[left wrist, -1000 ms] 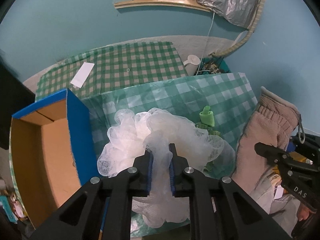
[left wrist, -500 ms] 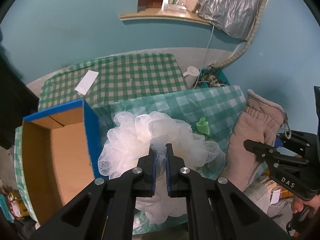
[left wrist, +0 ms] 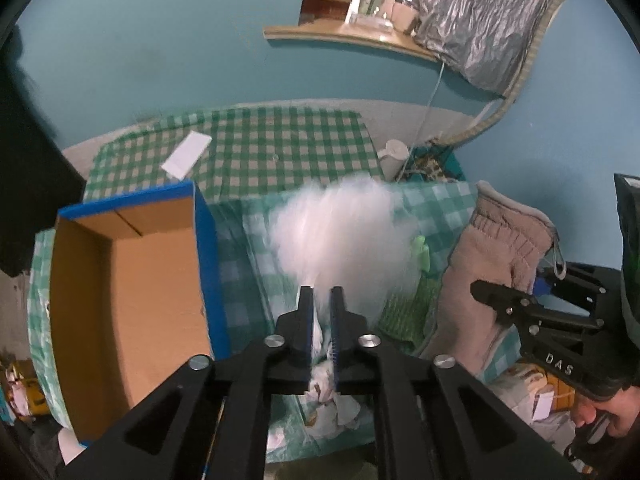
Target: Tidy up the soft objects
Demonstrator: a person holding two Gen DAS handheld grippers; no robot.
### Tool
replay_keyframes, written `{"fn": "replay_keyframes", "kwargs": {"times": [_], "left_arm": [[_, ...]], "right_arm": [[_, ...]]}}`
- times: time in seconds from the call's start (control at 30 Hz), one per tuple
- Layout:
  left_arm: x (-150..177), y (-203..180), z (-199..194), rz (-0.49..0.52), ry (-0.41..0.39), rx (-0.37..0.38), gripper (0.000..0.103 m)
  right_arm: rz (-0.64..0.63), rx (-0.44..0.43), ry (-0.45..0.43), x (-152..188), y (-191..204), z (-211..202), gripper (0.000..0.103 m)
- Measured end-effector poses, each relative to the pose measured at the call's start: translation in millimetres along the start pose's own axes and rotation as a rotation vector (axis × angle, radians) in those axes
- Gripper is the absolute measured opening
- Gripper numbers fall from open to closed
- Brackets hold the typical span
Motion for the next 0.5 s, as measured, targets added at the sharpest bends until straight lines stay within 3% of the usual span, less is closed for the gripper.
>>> {"fn": "replay_keyframes", "kwargs": {"times": [0.13, 0.3, 0.37, 0.5], "left_arm": [[9, 7, 11, -0.024, 0.034, 0.009, 0.034], [11, 10, 22, -0.03, 0.06, -0.005, 0.04], [8, 10, 23, -0.036, 0.05, -0.009, 0.053], [4, 5, 23, -0.046, 0.025, 0.003, 0.063]], "right_arm": [[0.005, -0.007, 0.032, 7, -5, 11, 0.022], [0.027, -0.012, 0.057, 15, -17, 13, 0.022], [0.028, -0.003, 0.061, 17, -23, 11, 0.022], [0.045, 0.005, 0.054, 20, -32, 5, 0.022]]}}
Point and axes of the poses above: each gripper's, at about its wrist camera, not at the fingertips, and z roughly the way its jaws point, y to its left, x to its underside, the point moved 3 cm from there along z, roughly the way its jaws point, and after that the axes turned 13 degrees about -z, right-handed, at the moved point
